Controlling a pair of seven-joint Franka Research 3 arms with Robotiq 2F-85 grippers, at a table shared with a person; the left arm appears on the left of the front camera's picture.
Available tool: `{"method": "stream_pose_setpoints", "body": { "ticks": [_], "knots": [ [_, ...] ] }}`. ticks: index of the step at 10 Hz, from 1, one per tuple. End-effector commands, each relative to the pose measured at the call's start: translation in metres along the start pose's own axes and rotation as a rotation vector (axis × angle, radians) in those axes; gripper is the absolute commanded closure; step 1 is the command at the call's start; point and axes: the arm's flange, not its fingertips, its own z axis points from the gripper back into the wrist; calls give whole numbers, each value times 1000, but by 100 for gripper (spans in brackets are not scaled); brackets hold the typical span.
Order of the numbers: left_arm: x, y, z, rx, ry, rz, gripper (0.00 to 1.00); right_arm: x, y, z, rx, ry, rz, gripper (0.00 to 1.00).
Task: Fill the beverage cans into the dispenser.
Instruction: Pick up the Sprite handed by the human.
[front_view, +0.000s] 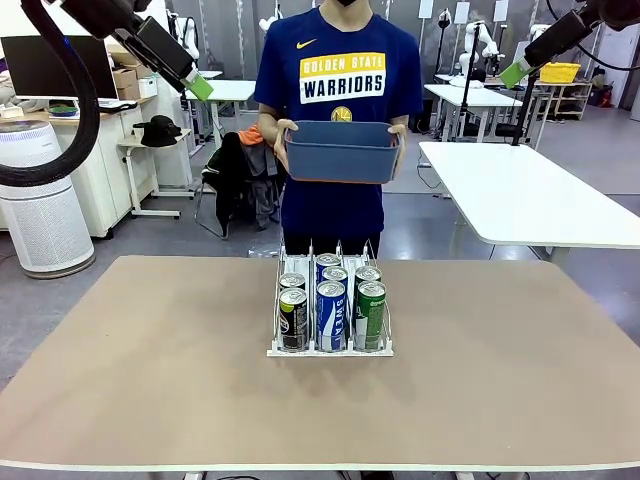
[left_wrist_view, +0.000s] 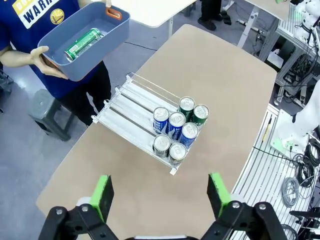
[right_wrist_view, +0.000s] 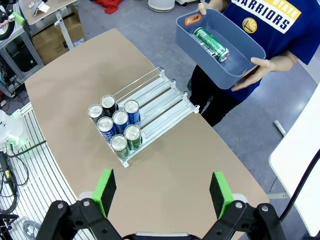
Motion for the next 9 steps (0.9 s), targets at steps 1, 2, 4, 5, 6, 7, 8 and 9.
{"method": "stream_pose_setpoints", "body": {
  "ticks": [1,2,4,5,6,7,8,9],
  "knots": [
    [-6,-5,0,-9,-2,20,0,0,1,0,-1,2,-1,0],
    [-6,-5,0,-9,-2,20,0,0,1,0,-1,2,-1,0],
    [-6,-5,0,-9,-2,20,0,0,1,0,-1,2,-1,0],
    [-6,-5,0,-9,-2,20,0,0,1,0,-1,2,-1,0],
    [-6,-5,0,-9,-2,20,0,0,1,0,-1,2,-1,0],
    [-6,-5,0,-9,-2,20,0,0,1,0,-1,2,-1,0],
    [-6,-5,0,-9,-2,20,0,0,1,0,-1,2,-1,0],
    [-6,-5,0,-9,-2,20,0,0,1,0,-1,2,-1,0]
  ]
}}
